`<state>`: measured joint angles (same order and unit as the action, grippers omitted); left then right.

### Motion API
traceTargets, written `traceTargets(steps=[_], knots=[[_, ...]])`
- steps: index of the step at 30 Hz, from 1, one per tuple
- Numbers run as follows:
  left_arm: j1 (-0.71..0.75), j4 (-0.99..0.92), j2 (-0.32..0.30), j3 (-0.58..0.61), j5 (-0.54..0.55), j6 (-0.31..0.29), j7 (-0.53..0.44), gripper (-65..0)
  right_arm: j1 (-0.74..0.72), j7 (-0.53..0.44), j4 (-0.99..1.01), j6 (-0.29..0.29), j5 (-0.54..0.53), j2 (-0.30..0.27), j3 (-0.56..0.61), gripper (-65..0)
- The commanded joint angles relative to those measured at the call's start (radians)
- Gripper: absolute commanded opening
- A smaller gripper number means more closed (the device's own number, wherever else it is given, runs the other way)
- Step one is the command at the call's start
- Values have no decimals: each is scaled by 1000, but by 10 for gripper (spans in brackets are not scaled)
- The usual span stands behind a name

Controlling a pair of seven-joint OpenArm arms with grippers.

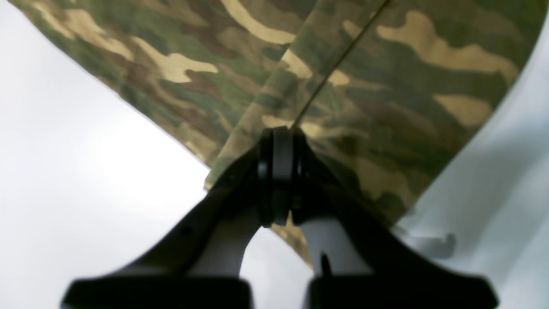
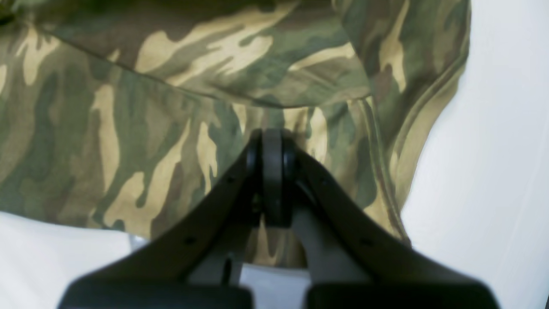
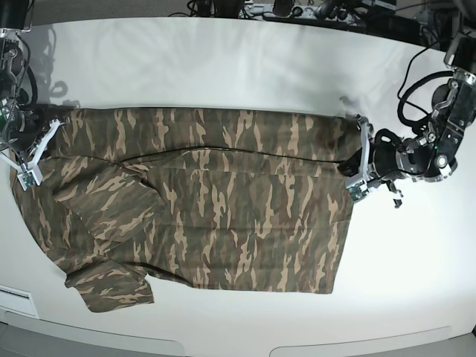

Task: Fold the T-shirt properly
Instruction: 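Grasp the shirt's side edges with both grippers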

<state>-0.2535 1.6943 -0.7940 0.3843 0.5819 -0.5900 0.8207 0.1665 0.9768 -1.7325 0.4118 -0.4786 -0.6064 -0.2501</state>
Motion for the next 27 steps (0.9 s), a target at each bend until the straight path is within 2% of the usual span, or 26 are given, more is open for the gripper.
traceTargets(steps=[1,6,8,11,15,22,27], knots=[[-31,-8,2,-11,23,-3,-3,-650,-14,-37,-15,1,11,-23,-10,-650],[-41,-32,50,2,64,-7,61,-650,-15,-71,2,-15,68,-23,-10,-650],[-41,-32,50,23,84,-32,78,-650,-15,-92,40,-10,62,-23,-9,-650],[-41,-32,49,53,35,-24,74,-650,-18,-132,136,14,61,-23,5,-650],[-38,-33,49,68,21,-4,70,-650,-43,-135,269,35,61,-23,39,-650],[-23,-33,44,67,53,-9,73,-650,-44,-30,279,56,58,-23,47,-650],[6,-24,29,67,92,-32,142,-650,-9,4,206,60,23,-26,47,-650]])
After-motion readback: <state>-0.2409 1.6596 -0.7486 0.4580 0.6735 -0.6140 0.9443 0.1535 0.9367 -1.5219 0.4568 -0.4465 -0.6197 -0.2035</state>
